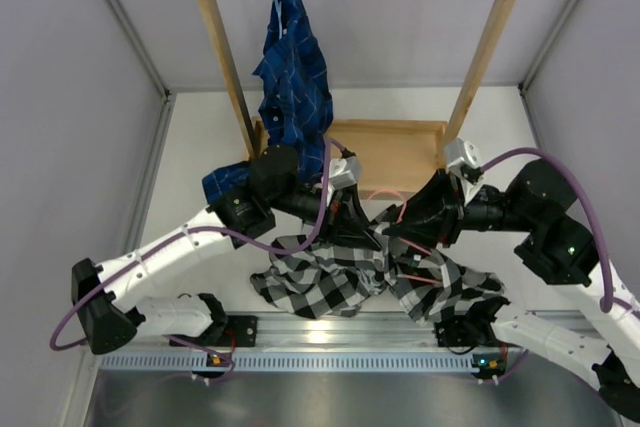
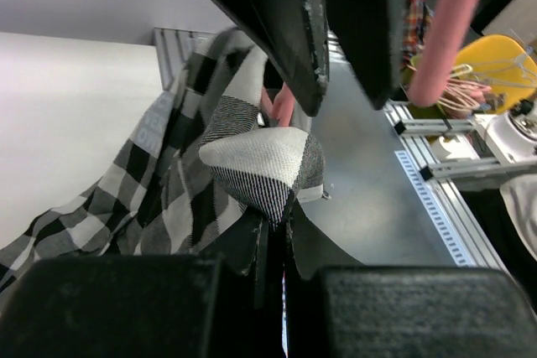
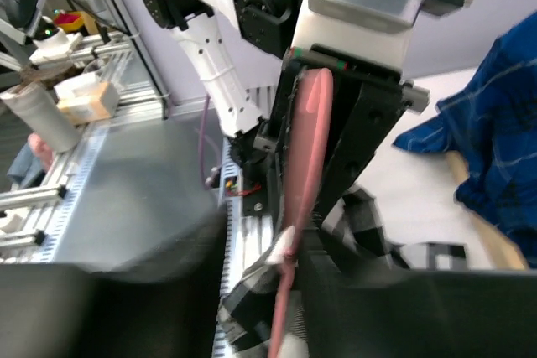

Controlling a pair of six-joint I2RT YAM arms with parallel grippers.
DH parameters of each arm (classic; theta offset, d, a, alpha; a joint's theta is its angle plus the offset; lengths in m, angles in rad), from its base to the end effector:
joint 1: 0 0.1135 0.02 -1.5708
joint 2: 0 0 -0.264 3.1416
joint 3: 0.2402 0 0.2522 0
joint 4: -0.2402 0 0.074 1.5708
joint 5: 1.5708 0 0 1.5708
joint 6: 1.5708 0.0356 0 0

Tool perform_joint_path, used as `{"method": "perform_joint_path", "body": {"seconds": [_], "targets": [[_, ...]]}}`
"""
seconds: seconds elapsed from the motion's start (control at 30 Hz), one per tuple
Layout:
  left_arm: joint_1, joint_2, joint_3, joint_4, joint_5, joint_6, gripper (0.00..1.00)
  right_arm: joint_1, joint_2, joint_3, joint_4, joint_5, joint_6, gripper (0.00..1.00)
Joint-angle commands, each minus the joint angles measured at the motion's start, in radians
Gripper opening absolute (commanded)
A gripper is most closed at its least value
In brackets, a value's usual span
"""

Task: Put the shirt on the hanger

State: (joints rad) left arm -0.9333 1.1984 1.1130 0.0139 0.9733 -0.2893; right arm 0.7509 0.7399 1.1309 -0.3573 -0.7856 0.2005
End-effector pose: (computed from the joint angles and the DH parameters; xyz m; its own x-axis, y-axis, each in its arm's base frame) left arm 0.1352 -0.2320 0.3916 -0.3097 0.1485 -0.9391 0.8916 -0.2978 -0.3412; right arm 0.0762 0.1056 0.4437 -0.1749 0.0294 -0.9842 -0.9840 0.0293 0.1757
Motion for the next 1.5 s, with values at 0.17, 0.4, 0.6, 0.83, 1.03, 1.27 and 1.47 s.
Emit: {"method": "perform_joint_path", "body": {"seconds": [0.17, 0.4, 0.6, 0.83, 1.03, 1.27, 1.47], "targets": [[-0.006, -0.069, 0.056, -0.001, -0.017, 0.074, 0.47, 0.011, -0.02, -0.008, 0.149, 0.072, 0.022, 0.0], [-0.006, -0.426, -0.094, -0.085, -0.758, 0.134, 0.98, 0.011, -0.1, 0.099, -0.029, 0.425, -0.016, 0.0], [-0.006, -0.71, -0.318, -0.042, -1.071, 0.03, 0.98, 0.011, -0.088, 0.18, -0.098, 0.497, -0.032, 0.0], [-0.006, -0.701, -0.528, 0.037, -1.075, -0.024, 0.98, 0.011, -0.028, 0.262, -0.144, 0.617, 0.037, 0.0], [-0.006, -0.671, -0.561, 0.098, -1.117, 0.012, 0.79, 0.011, 0.003, 0.28, -0.15, 0.575, 0.048, 0.0], [-0.006, -0.634, -0.539, 0.057, -1.283, -0.057, 0.0, 0.011, -0.005, 0.267, -0.152, 0.6, 0.042, 0.0], [-0.006, -0.683, -0.564, -0.087, -1.599, -0.213, 0.0, 0.011, -0.071, 0.228, -0.167, 0.73, -0.001, 0.0]]}}
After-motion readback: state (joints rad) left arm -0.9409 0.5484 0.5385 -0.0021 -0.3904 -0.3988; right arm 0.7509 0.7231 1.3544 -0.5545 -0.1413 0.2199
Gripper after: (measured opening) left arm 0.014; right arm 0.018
